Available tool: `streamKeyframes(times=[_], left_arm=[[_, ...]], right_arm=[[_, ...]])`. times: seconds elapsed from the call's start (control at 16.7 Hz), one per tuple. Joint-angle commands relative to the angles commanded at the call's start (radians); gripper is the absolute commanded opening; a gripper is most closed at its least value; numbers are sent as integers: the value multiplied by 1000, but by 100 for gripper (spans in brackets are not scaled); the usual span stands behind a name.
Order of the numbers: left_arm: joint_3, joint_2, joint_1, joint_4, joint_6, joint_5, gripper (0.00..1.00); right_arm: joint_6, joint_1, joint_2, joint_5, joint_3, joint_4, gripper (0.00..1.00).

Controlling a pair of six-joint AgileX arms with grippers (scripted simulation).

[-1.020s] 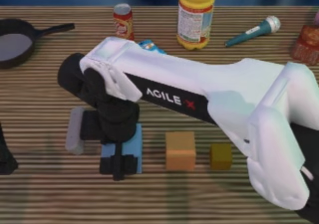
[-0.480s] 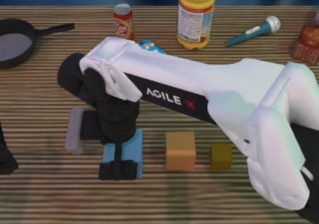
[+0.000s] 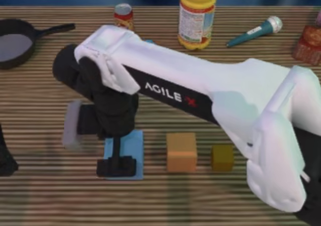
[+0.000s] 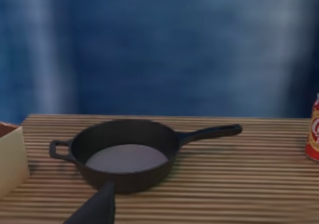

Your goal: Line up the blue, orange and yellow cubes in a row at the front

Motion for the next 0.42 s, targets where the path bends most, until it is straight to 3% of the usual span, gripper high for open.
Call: streamKeyframes(times=[0.42], left_arm=[[0, 0, 0, 0, 0, 0, 100]], right_arm=[[2, 2, 26, 0, 249, -212, 100]])
